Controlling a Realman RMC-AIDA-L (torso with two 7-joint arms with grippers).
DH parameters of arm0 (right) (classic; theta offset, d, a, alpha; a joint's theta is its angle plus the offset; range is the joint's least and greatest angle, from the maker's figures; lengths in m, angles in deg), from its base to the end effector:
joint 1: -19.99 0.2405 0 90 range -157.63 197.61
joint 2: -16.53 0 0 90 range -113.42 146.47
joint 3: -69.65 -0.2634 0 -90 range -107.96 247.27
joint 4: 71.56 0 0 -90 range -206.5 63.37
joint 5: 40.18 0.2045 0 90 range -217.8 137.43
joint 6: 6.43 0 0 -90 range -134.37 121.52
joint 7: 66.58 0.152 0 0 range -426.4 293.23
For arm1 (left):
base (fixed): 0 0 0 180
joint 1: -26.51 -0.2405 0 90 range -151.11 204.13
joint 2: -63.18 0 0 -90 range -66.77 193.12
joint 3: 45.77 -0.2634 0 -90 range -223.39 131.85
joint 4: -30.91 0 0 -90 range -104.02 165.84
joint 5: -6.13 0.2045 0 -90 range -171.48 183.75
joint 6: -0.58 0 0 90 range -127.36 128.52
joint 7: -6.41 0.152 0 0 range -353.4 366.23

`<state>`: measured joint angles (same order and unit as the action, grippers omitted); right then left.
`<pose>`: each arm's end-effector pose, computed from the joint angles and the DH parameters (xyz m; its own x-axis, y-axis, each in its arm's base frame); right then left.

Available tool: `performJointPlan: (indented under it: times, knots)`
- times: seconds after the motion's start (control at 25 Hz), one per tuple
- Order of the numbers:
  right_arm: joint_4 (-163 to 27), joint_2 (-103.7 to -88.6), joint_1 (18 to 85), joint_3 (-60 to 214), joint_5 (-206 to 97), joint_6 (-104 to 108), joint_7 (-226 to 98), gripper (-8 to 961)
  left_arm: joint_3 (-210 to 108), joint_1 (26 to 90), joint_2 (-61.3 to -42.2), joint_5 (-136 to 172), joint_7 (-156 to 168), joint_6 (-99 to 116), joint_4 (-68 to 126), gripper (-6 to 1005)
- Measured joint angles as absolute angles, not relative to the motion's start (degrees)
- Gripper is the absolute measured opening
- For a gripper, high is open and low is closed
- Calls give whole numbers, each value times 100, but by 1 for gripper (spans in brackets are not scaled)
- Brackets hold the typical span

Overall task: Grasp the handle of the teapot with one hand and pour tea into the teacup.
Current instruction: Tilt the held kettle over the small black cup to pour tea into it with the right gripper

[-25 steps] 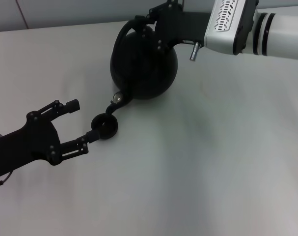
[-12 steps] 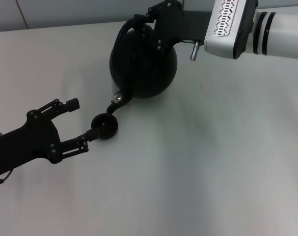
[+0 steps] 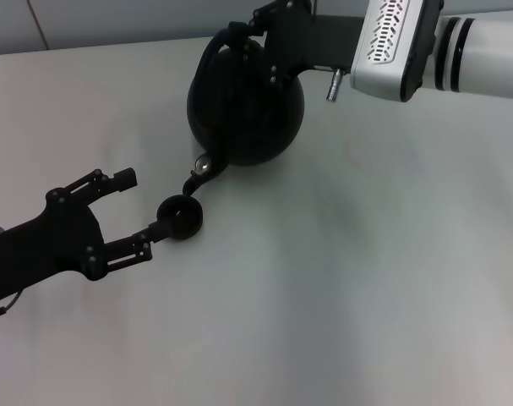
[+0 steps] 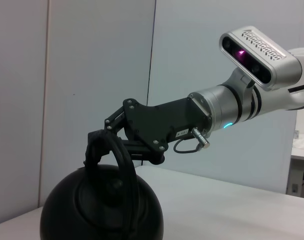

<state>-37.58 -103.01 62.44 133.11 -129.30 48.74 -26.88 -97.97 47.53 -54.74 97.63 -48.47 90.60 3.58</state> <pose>0.1727 0.4329 -0.0411 0.9176 0.3582 -0.1726 0.1675 -0.7418 -0.6493 -0.2813 0.2843 -0.0259 0.7503 0.1169 0.6506 0.3591 -0.8984 -0.2527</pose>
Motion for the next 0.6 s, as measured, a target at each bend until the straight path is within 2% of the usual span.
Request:
performJointPlan:
  times: [0.6]
  knots:
    - [-3607,-10307,6262,13464,-12929,4878,-2689,85,-9746,4765,-5468,9763,-4852,8979,358,863]
